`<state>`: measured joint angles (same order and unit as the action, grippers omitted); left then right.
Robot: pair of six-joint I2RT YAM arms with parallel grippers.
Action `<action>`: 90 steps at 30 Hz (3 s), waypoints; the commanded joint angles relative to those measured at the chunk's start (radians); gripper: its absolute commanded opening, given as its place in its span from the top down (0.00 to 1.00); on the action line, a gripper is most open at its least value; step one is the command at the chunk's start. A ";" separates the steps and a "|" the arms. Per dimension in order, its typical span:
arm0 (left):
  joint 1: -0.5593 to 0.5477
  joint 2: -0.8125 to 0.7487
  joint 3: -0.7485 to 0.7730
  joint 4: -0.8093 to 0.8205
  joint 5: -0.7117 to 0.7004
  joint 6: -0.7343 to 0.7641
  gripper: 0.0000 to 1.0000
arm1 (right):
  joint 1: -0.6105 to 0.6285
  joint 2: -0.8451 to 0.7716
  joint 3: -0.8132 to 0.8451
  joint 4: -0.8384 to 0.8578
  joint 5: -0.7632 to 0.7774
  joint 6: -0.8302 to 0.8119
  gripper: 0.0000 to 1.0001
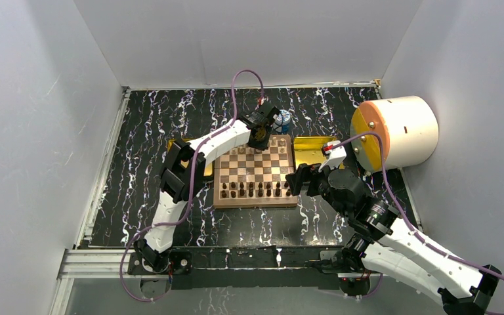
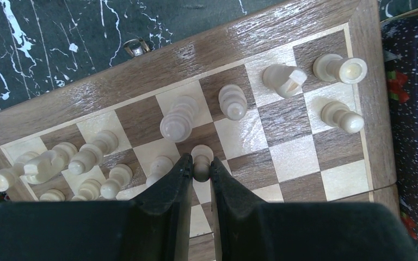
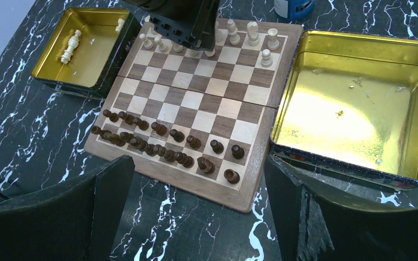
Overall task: Set up the chess pieces on the board
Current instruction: Place the chess piece on the chessboard, then pick up the chess piece from the storage box.
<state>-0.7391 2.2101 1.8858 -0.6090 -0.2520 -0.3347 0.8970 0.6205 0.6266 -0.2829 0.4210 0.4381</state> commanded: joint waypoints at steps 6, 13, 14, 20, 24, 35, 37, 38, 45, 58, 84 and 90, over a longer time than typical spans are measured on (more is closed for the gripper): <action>0.002 0.016 0.042 0.001 -0.025 0.011 0.89 | 0.001 -0.021 0.010 0.044 0.030 -0.011 0.01; 0.001 0.022 0.042 -0.004 -0.039 0.017 0.89 | 0.001 -0.018 0.009 0.052 0.033 -0.013 0.01; 0.002 0.022 0.040 -0.003 -0.041 0.017 0.88 | 0.002 -0.016 0.009 0.052 0.032 -0.015 0.01; 0.001 0.020 0.036 -0.008 -0.043 0.019 0.86 | 0.002 -0.019 0.004 0.052 0.035 -0.016 0.01; 0.001 0.018 0.036 -0.009 -0.043 0.022 0.80 | 0.001 -0.019 0.001 0.055 0.034 -0.013 0.01; 0.002 0.007 0.065 -0.039 -0.057 0.038 0.77 | 0.001 -0.025 0.002 0.054 0.031 -0.012 0.01; 0.001 0.003 0.067 -0.040 -0.057 0.041 0.76 | 0.001 -0.024 0.000 0.054 0.031 -0.009 0.01; 0.001 0.001 0.069 -0.042 -0.056 0.042 0.75 | 0.002 -0.025 0.000 0.054 0.029 -0.008 0.01; 0.001 -0.034 0.086 -0.056 -0.032 0.033 0.73 | 0.001 -0.021 -0.003 0.063 0.024 -0.006 0.01; 0.026 -0.195 0.033 -0.062 -0.045 0.010 0.69 | 0.001 -0.010 -0.014 0.080 0.004 0.011 0.01; 0.412 -0.513 -0.530 0.163 -0.018 -0.007 0.78 | 0.001 0.012 -0.018 0.092 -0.012 0.051 0.01; 0.423 -0.456 -0.575 0.232 -0.023 -0.003 0.74 | 0.001 0.010 -0.037 0.114 -0.017 0.071 0.01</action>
<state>-0.3256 1.7397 1.3338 -0.4477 -0.2695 -0.3332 0.8970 0.6334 0.6018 -0.2470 0.4091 0.4923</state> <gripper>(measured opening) 0.244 0.985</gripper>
